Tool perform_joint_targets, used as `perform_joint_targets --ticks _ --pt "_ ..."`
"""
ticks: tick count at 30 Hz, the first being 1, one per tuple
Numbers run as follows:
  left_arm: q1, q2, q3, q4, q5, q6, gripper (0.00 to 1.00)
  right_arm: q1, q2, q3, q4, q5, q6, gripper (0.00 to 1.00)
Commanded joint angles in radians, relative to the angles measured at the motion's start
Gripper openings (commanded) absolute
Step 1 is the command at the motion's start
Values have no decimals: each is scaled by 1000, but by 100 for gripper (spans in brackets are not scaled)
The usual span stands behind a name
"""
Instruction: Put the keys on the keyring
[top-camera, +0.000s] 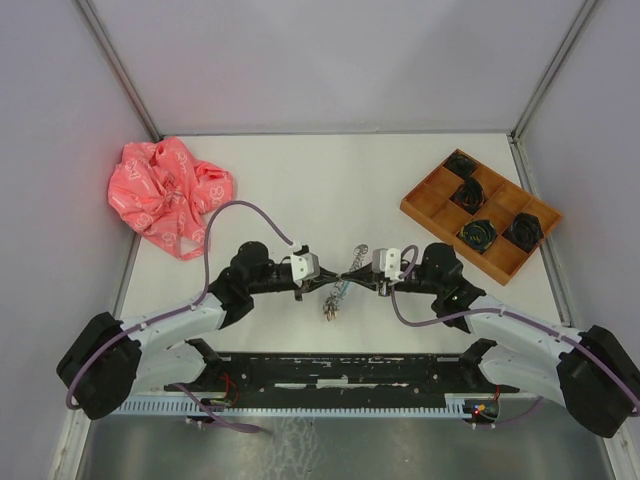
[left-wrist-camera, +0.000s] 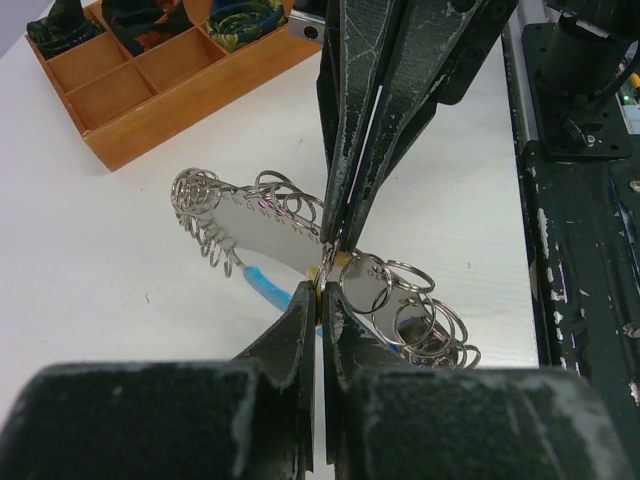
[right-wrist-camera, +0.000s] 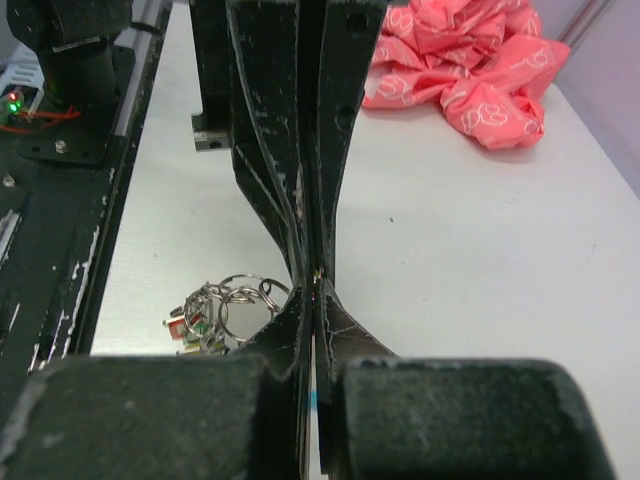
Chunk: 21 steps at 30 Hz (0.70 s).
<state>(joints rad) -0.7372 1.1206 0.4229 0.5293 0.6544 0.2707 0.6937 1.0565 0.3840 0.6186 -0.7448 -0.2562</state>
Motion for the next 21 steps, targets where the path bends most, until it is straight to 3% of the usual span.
perform_joint_targets --ticks 1,13,21 --pt "-4 -42 0 34 13 -28 3 -3 -43 39 -178 76 -80 1" --pt "-4 27 14 30 53 -57 3 -1 -14 67 -287 69 -92 1" --pt "-4 77 -4 29 -14 -106 3 -2 -57 -14 -18 136 19 1"
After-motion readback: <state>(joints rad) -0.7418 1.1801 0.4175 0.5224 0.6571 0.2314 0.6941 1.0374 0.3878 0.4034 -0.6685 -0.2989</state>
